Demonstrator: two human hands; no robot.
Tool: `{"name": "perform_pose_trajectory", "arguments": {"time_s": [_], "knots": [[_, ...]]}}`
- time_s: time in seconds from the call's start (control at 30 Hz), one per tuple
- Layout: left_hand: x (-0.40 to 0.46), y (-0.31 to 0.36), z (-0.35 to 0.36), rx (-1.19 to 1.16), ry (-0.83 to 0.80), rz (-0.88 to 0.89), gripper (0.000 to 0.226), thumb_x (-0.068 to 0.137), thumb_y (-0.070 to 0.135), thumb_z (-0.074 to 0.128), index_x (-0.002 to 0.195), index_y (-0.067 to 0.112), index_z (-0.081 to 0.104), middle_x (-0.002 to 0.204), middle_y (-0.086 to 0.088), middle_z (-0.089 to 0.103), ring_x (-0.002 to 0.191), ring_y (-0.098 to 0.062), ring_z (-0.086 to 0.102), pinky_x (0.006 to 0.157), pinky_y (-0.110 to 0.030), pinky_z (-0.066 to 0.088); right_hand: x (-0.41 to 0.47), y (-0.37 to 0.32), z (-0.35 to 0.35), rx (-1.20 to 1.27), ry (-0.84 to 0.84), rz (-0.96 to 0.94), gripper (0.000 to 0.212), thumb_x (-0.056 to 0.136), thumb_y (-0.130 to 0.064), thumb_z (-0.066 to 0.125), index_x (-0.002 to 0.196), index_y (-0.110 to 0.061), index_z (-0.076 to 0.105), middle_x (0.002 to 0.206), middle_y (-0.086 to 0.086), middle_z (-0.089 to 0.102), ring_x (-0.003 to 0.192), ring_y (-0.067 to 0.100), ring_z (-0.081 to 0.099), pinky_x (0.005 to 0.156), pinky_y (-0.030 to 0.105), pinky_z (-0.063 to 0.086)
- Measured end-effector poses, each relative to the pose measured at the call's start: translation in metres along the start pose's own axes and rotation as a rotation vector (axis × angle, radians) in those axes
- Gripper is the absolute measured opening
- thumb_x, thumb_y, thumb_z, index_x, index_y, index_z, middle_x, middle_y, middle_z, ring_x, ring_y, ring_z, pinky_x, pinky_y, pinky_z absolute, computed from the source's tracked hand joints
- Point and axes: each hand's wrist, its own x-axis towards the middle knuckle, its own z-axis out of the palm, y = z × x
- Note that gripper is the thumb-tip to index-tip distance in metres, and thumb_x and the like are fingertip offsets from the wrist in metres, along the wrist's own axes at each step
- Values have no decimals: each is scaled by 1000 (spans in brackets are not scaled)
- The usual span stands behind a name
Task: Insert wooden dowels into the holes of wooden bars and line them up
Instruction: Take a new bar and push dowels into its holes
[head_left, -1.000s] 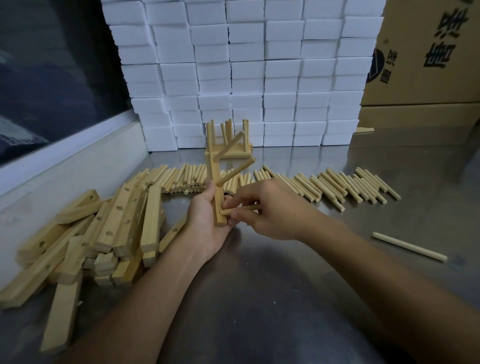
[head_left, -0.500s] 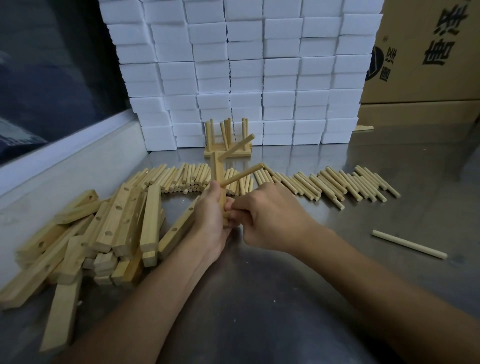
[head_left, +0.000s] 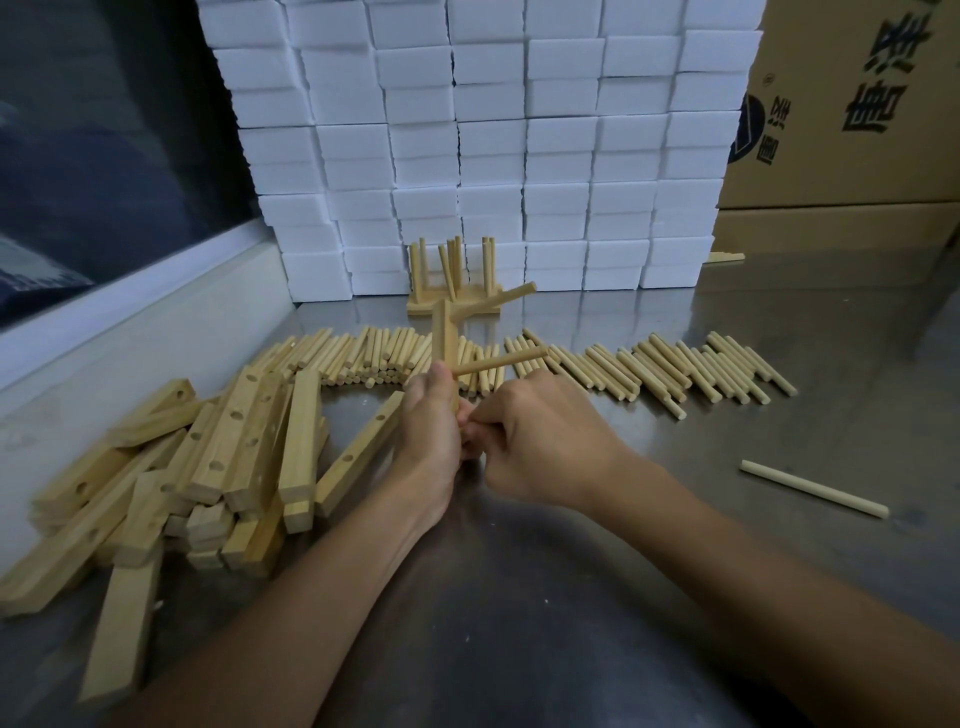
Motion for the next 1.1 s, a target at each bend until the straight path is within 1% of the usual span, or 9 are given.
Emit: {"name": "perform_pose_trajectory", "arguments": {"time_s": [0.27,0.4,0.5,0.63,0.77,0.9,0.97,1.03,1.1], "knots": [[2,-3,1,69,26,38,27,107,37,35,96,20,53,64,-1,39,43,-7,38,43,-23,34,0,-3,2,110,-16,117,25,85,-21,59,66,-11,72,49,3,47,49,21,41,57,30,40],[4,-6,0,75,32,64,29,107,37,36,94,17,52,58,3,38,43,-6,38,45,-24,33,1,1,3,239,1,223,43,86,-17,63,44,-13,51,38,-1,31,41,15,38,46,22,25],[7,-8,-1,104,48,78,31,106,39,37,90,16,51,54,6,40,43,-6,39,44,-24,33,2,4,6,280,-2,264,48,85,-18,63,41,-12,46,37,-1,32,43,12,42,45,19,23],[7,-8,1,94,51,66,31,106,39,37,90,16,50,50,8,41,39,-4,39,39,-21,33,4,7,3,332,-44,263,38,86,-15,62,51,-1,58,42,1,36,42,13,36,45,22,25],[5,-5,2,41,14,41,27,107,36,35,94,16,48,56,1,41,41,-9,41,42,-24,33,8,13,-6,304,-114,232,36,88,-17,61,54,-4,61,48,9,43,44,13,33,51,30,32],[7,5,0,-98,-30,-67,22,105,28,41,92,15,53,61,-3,49,47,-15,50,48,-26,42,15,25,-20,218,-211,177,30,92,-28,64,70,-11,75,61,5,65,57,17,57,59,35,53],[7,9,-2,-108,-49,-91,23,103,25,47,86,14,57,63,-2,57,56,-17,58,53,-30,47,17,32,-27,191,-229,183,23,90,-32,69,76,-18,78,66,-1,70,62,13,64,65,37,58],[7,10,-3,-97,-71,-74,21,102,23,50,89,10,61,75,-6,62,71,-23,64,63,-38,53,18,42,-33,171,-215,205,18,84,-40,75,82,-23,79,69,-9,69,64,5,63,63,30,56],[7,10,-4,-116,-40,-57,18,101,18,52,95,6,63,85,-10,65,82,-26,66,70,-41,56,20,53,-37,154,-170,266,32,76,-51,78,92,-23,77,77,-13,68,67,2,62,61,22,49]]}}
